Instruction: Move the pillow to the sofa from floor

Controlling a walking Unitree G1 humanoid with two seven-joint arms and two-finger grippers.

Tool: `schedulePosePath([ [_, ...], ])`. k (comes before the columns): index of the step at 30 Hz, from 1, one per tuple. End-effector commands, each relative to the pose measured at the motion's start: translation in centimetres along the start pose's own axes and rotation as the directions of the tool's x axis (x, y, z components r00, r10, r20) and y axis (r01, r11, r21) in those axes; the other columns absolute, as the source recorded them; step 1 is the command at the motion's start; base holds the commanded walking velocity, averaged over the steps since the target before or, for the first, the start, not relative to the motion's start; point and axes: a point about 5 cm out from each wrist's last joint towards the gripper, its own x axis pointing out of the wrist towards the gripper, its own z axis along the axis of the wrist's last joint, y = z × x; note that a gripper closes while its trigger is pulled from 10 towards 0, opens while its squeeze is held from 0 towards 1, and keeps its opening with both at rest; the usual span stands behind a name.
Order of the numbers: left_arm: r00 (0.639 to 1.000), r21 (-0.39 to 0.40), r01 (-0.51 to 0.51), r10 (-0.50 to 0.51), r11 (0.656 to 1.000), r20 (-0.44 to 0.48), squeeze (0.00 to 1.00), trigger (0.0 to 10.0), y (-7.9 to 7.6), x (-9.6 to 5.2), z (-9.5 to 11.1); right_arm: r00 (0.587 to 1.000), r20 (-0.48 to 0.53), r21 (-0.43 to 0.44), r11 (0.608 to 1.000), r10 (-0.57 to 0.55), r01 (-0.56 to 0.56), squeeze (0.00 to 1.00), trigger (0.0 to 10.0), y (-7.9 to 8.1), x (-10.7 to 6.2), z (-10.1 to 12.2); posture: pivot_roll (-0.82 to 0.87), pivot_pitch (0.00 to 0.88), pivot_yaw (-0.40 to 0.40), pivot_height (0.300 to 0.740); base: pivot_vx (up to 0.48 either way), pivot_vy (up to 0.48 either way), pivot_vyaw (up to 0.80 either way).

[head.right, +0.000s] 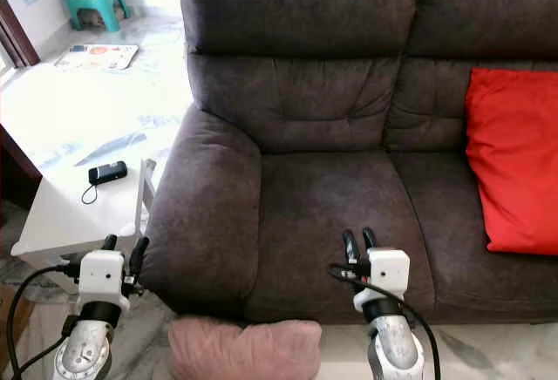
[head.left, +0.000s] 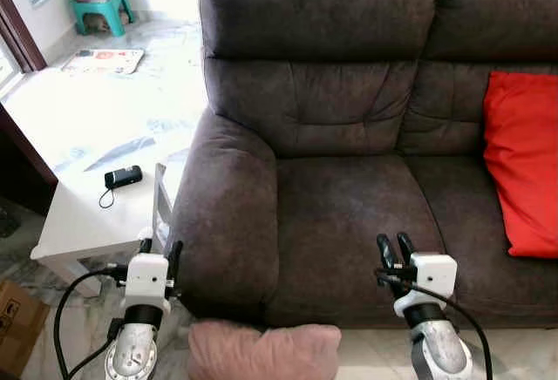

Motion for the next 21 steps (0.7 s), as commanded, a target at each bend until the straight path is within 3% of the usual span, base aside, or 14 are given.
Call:
schedulePosePath([
  [1, 1.0, -0.01, -0.021, 0.021, 1.0, -0.002, 0.0, 10.0, 0.35, 0.31, 0.3, 1.0, -0.01, -0.005, 1.0, 0.001, -0.001, 0.0, 10.0, 0.19, 0.52, 0.28, 0.03, 0.0, -0.019, 0.74, 0.0, 0.0, 0.0],
  [18, 0.999, -0.02, -0.052, 0.052, 0.998, 0.001, 0.0, 10.0, 0.36, 0.87, 0.71, 1.0, -0.016, 0.006, 1.0, 0.004, -0.004, 0.0, 10.0, 0.6, 1.36, 0.73, 0.04, 0.047, -0.026, 0.74, 0.0, 0.0, 0.0],
  [21, 0.999, -0.022, -0.05, 0.05, 0.999, 0.001, 0.0, 10.0, 0.28, 0.91, 0.78, 1.0, -0.015, 0.004, 1.0, 0.008, -0.007, 0.0, 10.0, 0.62, 1.49, 0.84, 0.04, 0.054, -0.026, 0.721, 0.0, 0.0, 0.0],
])
